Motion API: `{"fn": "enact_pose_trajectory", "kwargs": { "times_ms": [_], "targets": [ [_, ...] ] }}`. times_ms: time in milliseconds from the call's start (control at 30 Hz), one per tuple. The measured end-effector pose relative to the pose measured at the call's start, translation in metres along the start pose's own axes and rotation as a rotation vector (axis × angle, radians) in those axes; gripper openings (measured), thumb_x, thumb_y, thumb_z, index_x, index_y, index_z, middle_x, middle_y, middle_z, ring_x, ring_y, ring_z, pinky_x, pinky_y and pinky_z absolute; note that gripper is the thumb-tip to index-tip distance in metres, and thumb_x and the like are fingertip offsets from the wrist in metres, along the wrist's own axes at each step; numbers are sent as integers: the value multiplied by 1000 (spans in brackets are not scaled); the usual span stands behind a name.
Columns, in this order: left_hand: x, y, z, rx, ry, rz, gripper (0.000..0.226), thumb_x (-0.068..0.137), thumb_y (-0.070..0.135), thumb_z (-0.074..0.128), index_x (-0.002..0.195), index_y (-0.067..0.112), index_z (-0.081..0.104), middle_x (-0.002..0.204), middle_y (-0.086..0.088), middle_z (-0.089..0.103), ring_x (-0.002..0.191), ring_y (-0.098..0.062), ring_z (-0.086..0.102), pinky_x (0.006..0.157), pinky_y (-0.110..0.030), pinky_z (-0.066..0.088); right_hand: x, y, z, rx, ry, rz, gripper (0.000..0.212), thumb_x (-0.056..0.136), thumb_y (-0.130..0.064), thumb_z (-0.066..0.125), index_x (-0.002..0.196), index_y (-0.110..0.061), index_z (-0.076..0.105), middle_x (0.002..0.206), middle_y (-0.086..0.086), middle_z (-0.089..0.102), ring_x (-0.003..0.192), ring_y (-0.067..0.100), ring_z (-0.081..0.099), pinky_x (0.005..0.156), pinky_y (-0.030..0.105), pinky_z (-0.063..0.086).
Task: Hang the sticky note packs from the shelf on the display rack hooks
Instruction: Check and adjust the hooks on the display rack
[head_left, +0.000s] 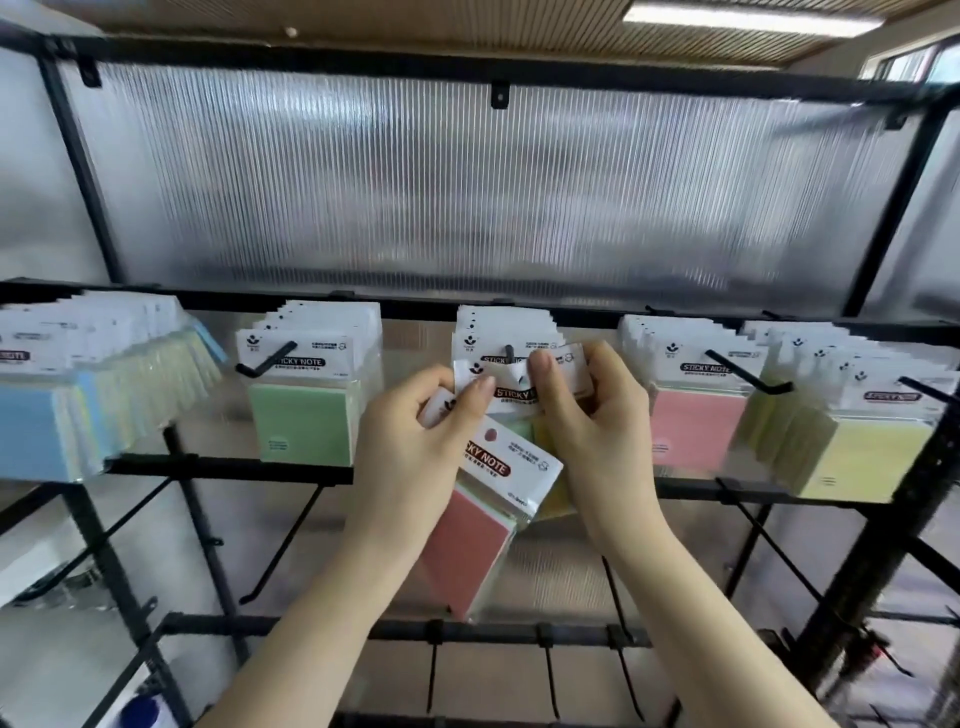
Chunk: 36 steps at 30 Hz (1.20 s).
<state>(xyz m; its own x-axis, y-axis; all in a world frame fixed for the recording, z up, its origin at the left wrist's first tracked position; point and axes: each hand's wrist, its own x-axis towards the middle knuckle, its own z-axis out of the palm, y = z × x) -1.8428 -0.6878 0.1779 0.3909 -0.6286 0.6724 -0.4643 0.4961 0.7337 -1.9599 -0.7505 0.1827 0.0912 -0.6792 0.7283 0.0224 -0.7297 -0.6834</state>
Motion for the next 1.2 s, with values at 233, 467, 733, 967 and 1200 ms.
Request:
{"fn": "enact_pose_trajectory", "kwargs": {
  "times_ms": [233,467,733,967,1200],
  "targets": [
    [5,-10,-1,-39,14,-41,32,89,31,62,67,9,56,47,0,48,42,-6,47,40,-17,29,4,3,0,-69,-66,-91,41,93,-17,61,67,-37,36,51,-23,46,46,-5,39,46,6,28],
    [18,-29,1,56,32,-33,17,87,34,64,77,21,58,61,11,63,48,-8,57,40,-27,38,4,24,11,-107,-4,-1,14,92,-19,62,85,-28,53,63,-18,58,54,-2,50,52,13,41],
    [31,-58,8,199,135,35,23,83,21,71,92,15,51,72,-1,61,57,-7,56,51,-5,38,7,35,25,-197,103,111,39,87,-10,67,101,-39,44,96,-11,54,81,11,57,73,33,53],
    [22,-60,9,75,153,57,20,86,13,66,85,15,47,68,3,53,60,-9,55,50,-13,41,3,41,27,-285,222,74,36,86,-6,65,110,-22,45,104,-8,47,101,10,49,86,27,46],
    [-15,-40,17,26,116,225,17,87,15,63,84,23,48,79,20,55,68,-2,56,63,-10,42,-42,32,-1,-217,210,-94,11,97,-28,41,106,-28,48,105,-5,49,94,8,52,77,21,43]
  ]
}}
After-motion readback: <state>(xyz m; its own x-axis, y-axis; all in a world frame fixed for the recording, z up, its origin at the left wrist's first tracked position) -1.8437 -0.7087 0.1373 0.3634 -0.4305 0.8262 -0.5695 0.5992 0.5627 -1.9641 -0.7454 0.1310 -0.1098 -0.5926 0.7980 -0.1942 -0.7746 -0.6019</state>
